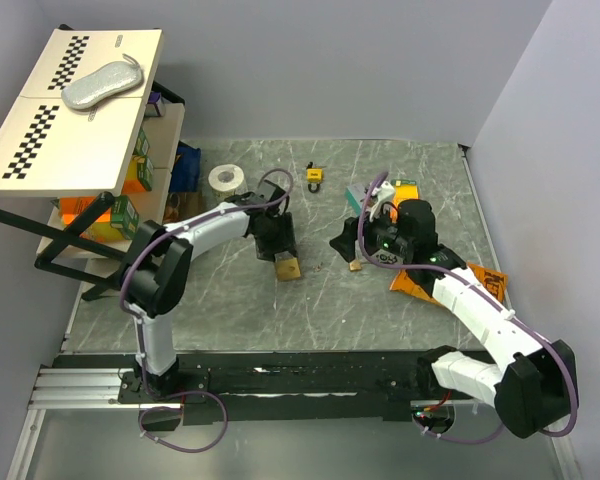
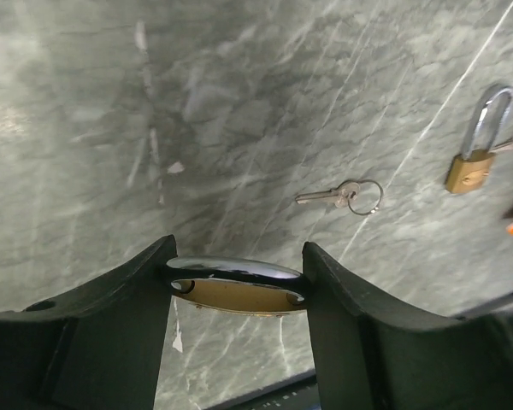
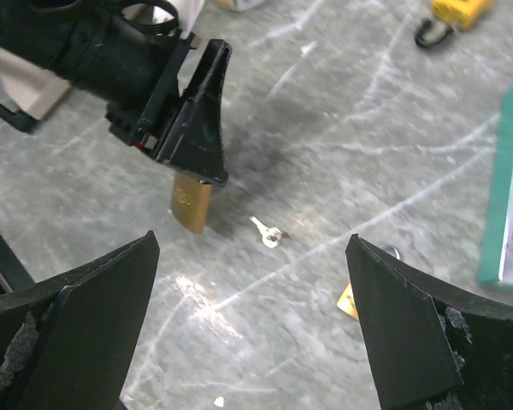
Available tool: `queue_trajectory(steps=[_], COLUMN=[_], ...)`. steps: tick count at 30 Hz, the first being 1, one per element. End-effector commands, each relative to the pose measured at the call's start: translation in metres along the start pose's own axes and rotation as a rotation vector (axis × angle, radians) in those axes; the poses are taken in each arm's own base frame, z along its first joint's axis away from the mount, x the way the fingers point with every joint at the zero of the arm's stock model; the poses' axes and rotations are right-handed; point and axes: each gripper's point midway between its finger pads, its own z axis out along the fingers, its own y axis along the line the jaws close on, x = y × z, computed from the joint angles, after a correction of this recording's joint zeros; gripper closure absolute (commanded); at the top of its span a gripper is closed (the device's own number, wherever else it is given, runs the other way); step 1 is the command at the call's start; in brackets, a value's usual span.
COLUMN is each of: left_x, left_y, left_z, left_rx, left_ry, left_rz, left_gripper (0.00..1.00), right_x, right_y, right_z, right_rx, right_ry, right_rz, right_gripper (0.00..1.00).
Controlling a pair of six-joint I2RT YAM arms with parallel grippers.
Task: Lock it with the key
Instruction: Place the lock at the center of the board.
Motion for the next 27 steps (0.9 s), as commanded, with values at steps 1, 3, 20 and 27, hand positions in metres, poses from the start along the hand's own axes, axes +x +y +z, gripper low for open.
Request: queue_trajectory(steps=[1,3,20,27], left_x=[-0.017,-0.013,-0.002,0.003], left_y=[-0.021,-0.021,-0.004,0.0], left_z=[-0.003,0.004,0.048,0.056], left_rx=[-0.009,-0.029,-0.169,-0.182], left_ry=[-0.067,-0.062,-0.03,-0.007], left_rz=[0.066,0.085,0.125,0.122], left_gripper=[0.99,0.99,0.89,0.66], right_x=[-0.003,-0.002,0.008,0.009], right_y=[0.0,-0.001,-0.015,-0.02], right_z=[-0.008,-0.008,-0.011,-0.012], right_rx=[-0.015,-0.017,0.0,0.003], right_ry=[-0.026,-0.025,-0.02,-0.012], right_rz=[-0.023,-0.02,0.045,0.055], right_gripper=[0.01,0.01,0.01,0.01])
